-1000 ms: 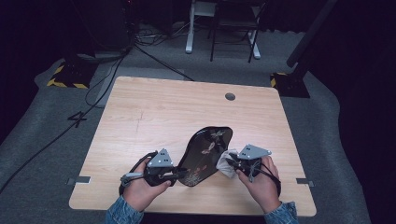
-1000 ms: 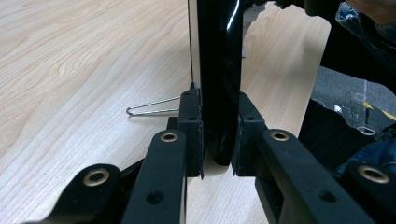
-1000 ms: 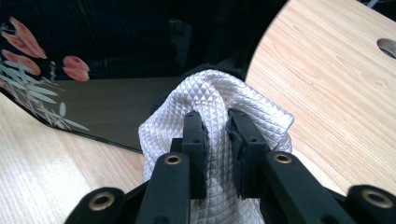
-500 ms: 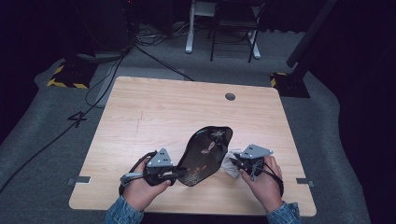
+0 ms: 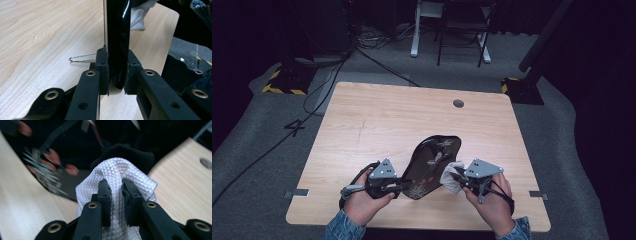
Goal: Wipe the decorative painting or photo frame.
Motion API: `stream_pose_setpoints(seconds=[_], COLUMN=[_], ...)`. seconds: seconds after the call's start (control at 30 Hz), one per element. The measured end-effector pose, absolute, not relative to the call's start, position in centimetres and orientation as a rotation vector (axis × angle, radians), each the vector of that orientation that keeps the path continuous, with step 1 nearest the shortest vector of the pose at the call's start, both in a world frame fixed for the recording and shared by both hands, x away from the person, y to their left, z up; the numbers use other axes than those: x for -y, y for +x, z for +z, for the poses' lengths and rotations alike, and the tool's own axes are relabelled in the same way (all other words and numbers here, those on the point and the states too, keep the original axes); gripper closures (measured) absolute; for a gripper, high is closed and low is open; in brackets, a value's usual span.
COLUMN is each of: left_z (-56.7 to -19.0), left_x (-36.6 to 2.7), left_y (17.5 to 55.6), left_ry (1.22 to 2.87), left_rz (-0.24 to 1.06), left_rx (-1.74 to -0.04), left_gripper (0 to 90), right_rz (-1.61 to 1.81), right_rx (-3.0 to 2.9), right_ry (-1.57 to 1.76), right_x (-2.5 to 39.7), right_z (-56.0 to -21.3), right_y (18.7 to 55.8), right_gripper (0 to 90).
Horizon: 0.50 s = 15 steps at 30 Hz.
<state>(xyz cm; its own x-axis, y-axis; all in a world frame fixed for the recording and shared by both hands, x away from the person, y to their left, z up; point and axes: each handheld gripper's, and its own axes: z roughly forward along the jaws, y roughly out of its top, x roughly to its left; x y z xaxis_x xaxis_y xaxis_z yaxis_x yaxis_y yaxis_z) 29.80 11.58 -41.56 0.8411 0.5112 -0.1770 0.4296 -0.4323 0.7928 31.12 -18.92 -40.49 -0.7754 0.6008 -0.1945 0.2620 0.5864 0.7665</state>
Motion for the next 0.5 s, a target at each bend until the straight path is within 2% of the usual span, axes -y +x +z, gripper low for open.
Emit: stream_pose_setpoints(seconds=[0.5], left_z=[-41.6], left_x=[-11.6], left_y=[29.8], left_ry=[2.08], left_rz=[0.106], left_rx=[-0.689], left_gripper=[77.9], right_rz=[1.099], right_rx=[-2.402], right_ry=[0.568], right_x=[15.3], right_z=[-40.4], right_y=[30.0], right_gripper=[77.9])
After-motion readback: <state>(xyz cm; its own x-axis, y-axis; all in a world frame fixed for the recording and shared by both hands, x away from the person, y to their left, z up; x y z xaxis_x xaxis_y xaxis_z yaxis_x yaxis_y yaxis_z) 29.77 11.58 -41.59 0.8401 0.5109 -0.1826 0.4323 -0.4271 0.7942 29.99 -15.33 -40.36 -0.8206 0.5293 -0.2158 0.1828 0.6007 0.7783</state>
